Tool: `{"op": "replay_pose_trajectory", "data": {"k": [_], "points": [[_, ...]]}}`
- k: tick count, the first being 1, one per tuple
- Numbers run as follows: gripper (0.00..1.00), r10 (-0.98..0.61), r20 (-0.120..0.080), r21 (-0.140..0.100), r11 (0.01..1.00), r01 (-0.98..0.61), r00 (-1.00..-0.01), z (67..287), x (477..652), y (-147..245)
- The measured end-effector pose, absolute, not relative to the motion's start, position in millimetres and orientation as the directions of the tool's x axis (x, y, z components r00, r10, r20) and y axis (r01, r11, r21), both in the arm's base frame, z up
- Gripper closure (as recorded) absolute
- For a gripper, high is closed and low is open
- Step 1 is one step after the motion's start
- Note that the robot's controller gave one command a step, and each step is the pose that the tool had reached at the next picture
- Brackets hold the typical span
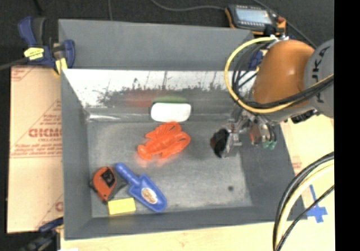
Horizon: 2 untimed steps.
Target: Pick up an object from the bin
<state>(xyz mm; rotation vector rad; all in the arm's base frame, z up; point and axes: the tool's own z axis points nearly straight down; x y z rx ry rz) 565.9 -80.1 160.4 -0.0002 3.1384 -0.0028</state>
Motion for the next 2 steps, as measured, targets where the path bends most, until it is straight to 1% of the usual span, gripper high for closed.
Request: {"op": "replay_pose_trajectory", "data": {"k": [1,2], "points": [[1.00,-0.001,-0.003,-0.002,1.000,-0.001,-1.000,160,565.9,-80],[1.00,-0.035,0.001,-0.001,0.999,-0.035,-0.999,204,564.1,-53]]}}
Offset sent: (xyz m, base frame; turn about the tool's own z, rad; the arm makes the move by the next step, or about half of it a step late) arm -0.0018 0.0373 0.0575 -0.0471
